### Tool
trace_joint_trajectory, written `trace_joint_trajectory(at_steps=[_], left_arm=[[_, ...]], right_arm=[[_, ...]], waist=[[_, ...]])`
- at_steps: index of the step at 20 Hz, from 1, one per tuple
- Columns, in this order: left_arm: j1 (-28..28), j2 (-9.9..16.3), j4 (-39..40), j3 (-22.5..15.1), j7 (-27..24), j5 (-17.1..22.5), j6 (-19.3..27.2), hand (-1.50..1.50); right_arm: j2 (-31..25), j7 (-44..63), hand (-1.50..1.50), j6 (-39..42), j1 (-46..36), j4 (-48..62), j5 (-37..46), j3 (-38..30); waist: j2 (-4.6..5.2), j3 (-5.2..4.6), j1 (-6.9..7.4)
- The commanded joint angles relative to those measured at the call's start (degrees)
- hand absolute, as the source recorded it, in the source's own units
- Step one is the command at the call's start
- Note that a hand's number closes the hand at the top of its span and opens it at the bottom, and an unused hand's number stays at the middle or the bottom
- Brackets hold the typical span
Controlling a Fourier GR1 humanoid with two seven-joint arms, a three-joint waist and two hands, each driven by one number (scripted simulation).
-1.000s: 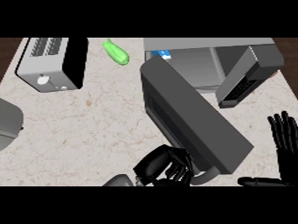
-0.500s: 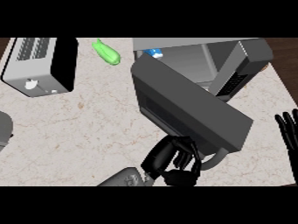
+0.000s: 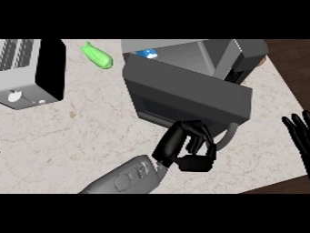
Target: Pick up the milk, place it into the microwave and close the microwave
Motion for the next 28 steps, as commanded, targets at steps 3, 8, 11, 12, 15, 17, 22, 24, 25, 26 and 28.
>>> trace_joint_trajectory(at_steps=[3,8,11,12,15,17,22,24,25,26,28], left_arm=[[-6.74,-0.34,4.27,3.34,0.9,5.89,3.22,1.5],[-9.42,-0.35,5.65,6.56,-0.64,11.2,3.94,1.5],[-10.63,-0.36,5.73,9.82,-3.61,14.7,4.17,1.5],[-10.32,-0.36,6.3,10.32,-4.75,15.74,3.78,1.5],[-12.7,-0.36,8.03,11.54,-5.93,17.72,3.06,1.5],[-13.75,-0.36,9.82,12.06,-7.06,18.34,2.96,1.5],[-17.04,-0.36,13.95,13.98,-7.86,21.01,2.05,1.5],[-15.73,-0.36,14.24,13.47,-9.75,21.97,1.39,1.5],[-16.58,-0.36,14.5,13.61,-9.81,22.24,1.35,1.5],[-16.72,-0.36,14.71,13.64,-10.36,22.42,1.24,1.5],[-16.77,-0.36,15.08,13.42,-11.39,23.07,1.31,1.5]], right_arm=[[-1.49,2.3,-1.5,1.88,-0.41,-2.97,-3.51,-0.08],[-2.69,5.53,-1.5,2.79,-0.83,-4.37,-6.58,0.36],[-2.82,5.75,-1.5,3.2,-1.25,-4.96,-8.57,-0.03],[-2.65,5.66,-1.5,2.88,-2.04,-4.78,-8.4,0.0],[-3.15,7.21,-1.5,2.76,-2.51,-6.01,-9.78,0.12],[-3.55,7.57,-1.5,3.13,-2.32,-6.29,-10.27,0.13],[-4.75,8.68,-1.5,3.19,-3.4,-7.89,-11.58,-0.52],[-5.32,9.18,-1.5,3.06,-4.11,-8.12,-12.21,-1.05],[-5.22,9.44,-1.5,3.12,-3.71,-8.4,-12.52,-0.79],[-5.56,9.49,-1.5,3.39,-4.28,-8.74,-12.45,-0.65],[-6.26,10.48,-1.5,3.19,-4.73,-8.92,-13.53,-1.19]], waist=[[0.68,0.05,-3.18],[1.44,-0.14,-4.54],[1.74,-0.14,-5.09],[2.2,-0.14,-4.79],[2.3,-0.15,-5.61],[2.62,-0.09,-6.56],[2.88,0.04,-7.43],[3.04,-0.01,-7.07],[3.01,0.03,-7.68],[3.24,0.01,-7.77],[3.05,0.02,-7.39]])
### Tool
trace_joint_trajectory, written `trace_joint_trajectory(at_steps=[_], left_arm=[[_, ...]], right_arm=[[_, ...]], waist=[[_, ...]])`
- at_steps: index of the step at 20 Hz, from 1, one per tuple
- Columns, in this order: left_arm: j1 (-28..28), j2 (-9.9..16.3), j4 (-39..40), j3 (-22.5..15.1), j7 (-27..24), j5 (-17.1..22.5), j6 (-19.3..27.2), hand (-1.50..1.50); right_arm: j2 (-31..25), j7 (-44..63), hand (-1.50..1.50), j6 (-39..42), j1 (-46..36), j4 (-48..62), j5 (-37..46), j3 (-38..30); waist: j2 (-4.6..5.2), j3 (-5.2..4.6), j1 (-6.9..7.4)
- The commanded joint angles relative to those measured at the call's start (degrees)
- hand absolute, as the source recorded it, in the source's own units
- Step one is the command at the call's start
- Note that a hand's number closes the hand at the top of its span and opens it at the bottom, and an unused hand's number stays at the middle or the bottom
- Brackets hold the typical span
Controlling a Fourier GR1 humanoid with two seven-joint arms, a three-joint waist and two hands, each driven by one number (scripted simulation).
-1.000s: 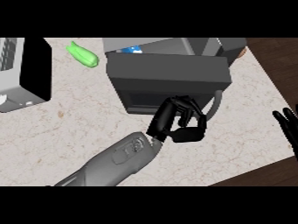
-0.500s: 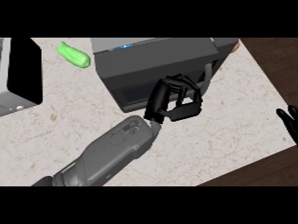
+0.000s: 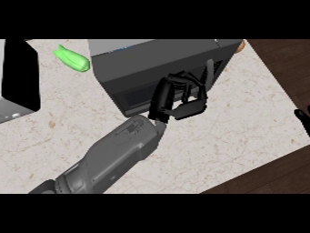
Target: Pick up the milk, place it into the microwave and close the microwave
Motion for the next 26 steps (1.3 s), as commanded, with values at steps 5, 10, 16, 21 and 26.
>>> trace_joint_trajectory(at_steps=[5,10,16,21,26], left_arm=[[-3.6,0.03,4.64,1.67,-3.12,2.65,-0.83,1.5],[-3.32,0.03,5.03,1.37,-5.1,4.39,-0.95,1.5],[-3.55,0.02,6.08,1.1,-7.11,5.63,-1.56,1.5],[-4.55,0.03,6.84,0.79,-8.11,6.55,-1.05,1.5],[-3.76,0.03,7.19,0.11,-9.81,7.65,-1.17,1.5]], right_arm=[[-1.9,2.3,-1.5,-0.06,-1.07,-1.19,-2.89,-1.15],[-2.21,2.83,-1.5,-0.34,-1.85,-1.84,-4.38,-1.62],[-3.01,3.85,-1.5,-0.73,-2.4,-1.64,-6.63,-2.79],[-3.99,5.21,-1.5,-1.27,-2.9,-1.93,-7.8,-3.4],[-5.08,5.93,-1.5,-0.77,-3.15,-1.87,-9.21,-4.05]], waist=[[0.63,0.04,-1.18],[0.73,0.08,-1.75],[1.08,0.16,-1.85],[0.83,0.18,-1.8],[1.14,0.23,-2.57]])
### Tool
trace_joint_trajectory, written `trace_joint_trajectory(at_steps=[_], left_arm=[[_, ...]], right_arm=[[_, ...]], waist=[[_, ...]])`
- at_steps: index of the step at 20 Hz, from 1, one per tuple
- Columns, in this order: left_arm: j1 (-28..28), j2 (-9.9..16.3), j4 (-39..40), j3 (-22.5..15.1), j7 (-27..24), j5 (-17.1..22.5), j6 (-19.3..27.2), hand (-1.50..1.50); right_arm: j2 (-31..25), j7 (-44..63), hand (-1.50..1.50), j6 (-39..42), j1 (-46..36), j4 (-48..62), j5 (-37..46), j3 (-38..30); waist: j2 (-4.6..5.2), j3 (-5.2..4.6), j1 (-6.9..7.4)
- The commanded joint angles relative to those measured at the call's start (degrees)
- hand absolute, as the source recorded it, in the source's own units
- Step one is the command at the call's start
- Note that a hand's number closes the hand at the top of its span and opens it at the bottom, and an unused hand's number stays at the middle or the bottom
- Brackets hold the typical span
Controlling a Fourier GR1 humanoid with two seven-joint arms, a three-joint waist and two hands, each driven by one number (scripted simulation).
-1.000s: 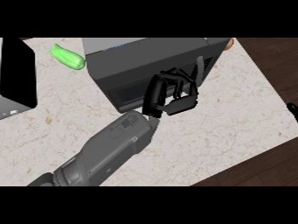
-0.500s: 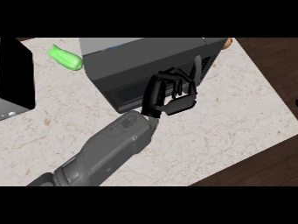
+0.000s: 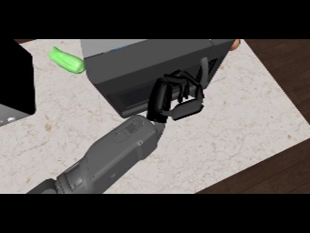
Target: Pick up the milk, place it into the microwave and close the microwave
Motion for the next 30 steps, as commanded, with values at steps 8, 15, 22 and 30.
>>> trace_joint_trajectory(at_steps=[8,15,22,30], left_arm=[[-4.18,-0.04,5.41,1.36,-0.04,3.04,-1.04,1.5],[-4.49,-0.04,5.97,0.45,-1.23,4.41,-0.96,1.5],[-5.01,-0.04,6.31,-0.42,-1.8,5.75,-0.93,1.5],[-5.35,-0.04,7.04,-0.65,-2.59,7.34,-0.83,1.5]], right_arm=[[-1.86,1.58,-1.5,1.9,-1.07,-0.56,-4.24,0.21],[-3.42,3.18,-1.5,3.35,-1.37,-1.08,-7.05,1.05],[-4.91,3.64,-1.5,3.92,-1.76,-0.25,-9.64,-0.57],[-6.88,4.63,-1.5,5.35,-1.98,-0.5,-11.13,-0.95]], waist=[[0.96,0.03,-0.24],[0.95,-0.02,-0.29],[0.89,0.09,-0.77],[0.83,0.13,-0.81]])
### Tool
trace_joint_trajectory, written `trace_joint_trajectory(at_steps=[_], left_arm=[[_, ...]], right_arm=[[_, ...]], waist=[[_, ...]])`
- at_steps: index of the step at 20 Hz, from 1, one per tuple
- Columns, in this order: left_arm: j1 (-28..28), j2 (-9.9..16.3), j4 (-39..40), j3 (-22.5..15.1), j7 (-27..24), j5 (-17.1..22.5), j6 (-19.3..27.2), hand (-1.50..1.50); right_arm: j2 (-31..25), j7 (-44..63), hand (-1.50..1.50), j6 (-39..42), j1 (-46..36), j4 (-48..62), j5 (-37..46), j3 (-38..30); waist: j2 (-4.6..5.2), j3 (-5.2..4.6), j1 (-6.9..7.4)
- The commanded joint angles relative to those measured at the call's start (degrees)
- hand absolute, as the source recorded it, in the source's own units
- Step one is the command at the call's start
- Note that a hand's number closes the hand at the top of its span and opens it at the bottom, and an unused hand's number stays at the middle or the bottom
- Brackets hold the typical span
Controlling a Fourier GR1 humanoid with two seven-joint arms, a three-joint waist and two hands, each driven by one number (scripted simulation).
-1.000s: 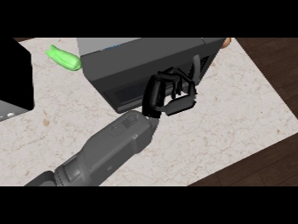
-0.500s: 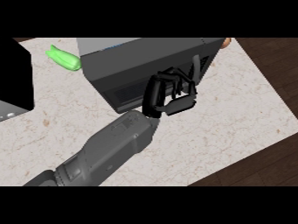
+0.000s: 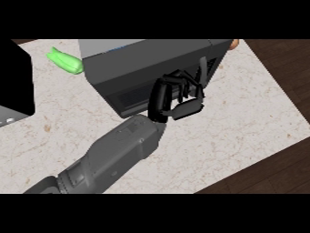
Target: Pick up the milk, place it into the microwave and close the microwave
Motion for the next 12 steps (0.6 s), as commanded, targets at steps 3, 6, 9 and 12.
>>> trace_joint_trajectory(at_steps=[3,6,9,12], left_arm=[[-4.84,0.02,5.8,-1.81,2.52,-0.63,-1.38,1.5],[-4.91,0.02,8.11,-2.85,4.27,-0.51,-0.14,1.5],[-4.34,0.02,9.05,-3.24,5.1,0.29,1.85,1.5],[-3.81,0.02,9.91,-3.14,6.26,1.61,2.69,1.5]], right_arm=[[-0.88,0.18,-1.5,1.06,-1.04,-0.2,-2.27,-0.06],[-0.83,0.29,-1.5,1.77,-1.03,-0.73,-3.9,0.73],[-1.81,0.79,-1.5,2.69,-1.59,-0.97,-5.02,1.02],[-2.33,0.98,-1.5,2.38,-1.65,-1.65,-6.47,0.36]], waist=[[0.86,0.15,-0.99],[0.62,0.19,-0.19],[0.73,0.1,0.67],[0.31,-0.04,1.59]])
